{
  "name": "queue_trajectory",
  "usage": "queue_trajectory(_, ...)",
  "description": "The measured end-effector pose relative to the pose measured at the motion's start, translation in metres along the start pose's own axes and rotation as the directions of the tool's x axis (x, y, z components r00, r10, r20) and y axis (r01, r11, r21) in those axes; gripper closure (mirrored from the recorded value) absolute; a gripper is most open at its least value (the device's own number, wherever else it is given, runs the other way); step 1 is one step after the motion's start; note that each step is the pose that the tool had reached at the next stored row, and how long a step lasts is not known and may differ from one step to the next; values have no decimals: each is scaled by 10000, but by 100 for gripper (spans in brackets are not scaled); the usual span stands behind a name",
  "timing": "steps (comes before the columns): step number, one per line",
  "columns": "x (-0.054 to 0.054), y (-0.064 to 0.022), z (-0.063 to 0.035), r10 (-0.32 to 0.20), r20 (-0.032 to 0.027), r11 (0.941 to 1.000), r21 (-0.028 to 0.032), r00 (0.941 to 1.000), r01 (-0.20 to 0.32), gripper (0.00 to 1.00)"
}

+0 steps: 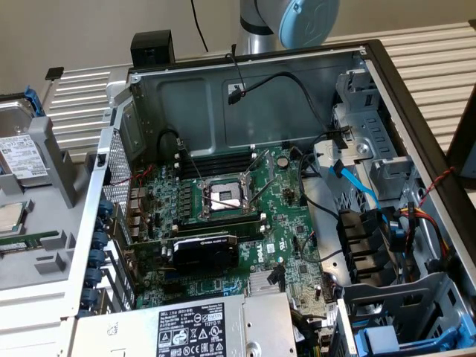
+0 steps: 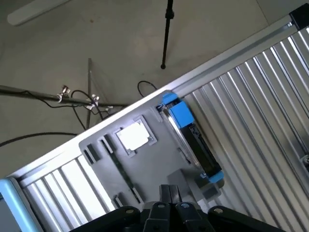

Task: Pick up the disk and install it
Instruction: 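Pick up the disk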

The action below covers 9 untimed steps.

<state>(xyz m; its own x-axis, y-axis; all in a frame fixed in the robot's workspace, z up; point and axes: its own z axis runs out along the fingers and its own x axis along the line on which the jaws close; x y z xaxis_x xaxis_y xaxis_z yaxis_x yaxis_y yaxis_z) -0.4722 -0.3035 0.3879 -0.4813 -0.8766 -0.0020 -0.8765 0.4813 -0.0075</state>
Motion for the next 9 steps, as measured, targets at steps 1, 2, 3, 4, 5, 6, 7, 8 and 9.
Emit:
queue_trajectory(1, 0, 0, 1, -185, 2, 9998, 0, 9998, 185, 89)
queue_trajectory(2, 0, 0, 1, -371, 3, 9993, -1, 9993, 371, 89)
queue_trajectory(3, 0, 0, 2, -540, 4, 9985, -1, 9985, 540, 89)
queue_trajectory(4, 0, 0, 3, -737, 5, 9973, -1, 9973, 737, 89)
queue_trajectory(5, 0, 0, 4, -904, 7, 9959, -1, 9959, 904, 89)
queue_trajectory(6, 0, 0, 4, -1094, 8, 9940, -1, 9940, 1094, 89)
queue_trajectory(7, 0, 0, 5, -1267, 9, 9919, -2, 9919, 1267, 89)
queue_trajectory(8, -2, 0, 8, -1437, 12, 9896, 0, 9896, 1437, 89)
queue_trajectory(9, -6, 3, 9, -1573, 15, 9875, 1, 9875, 1573, 89)
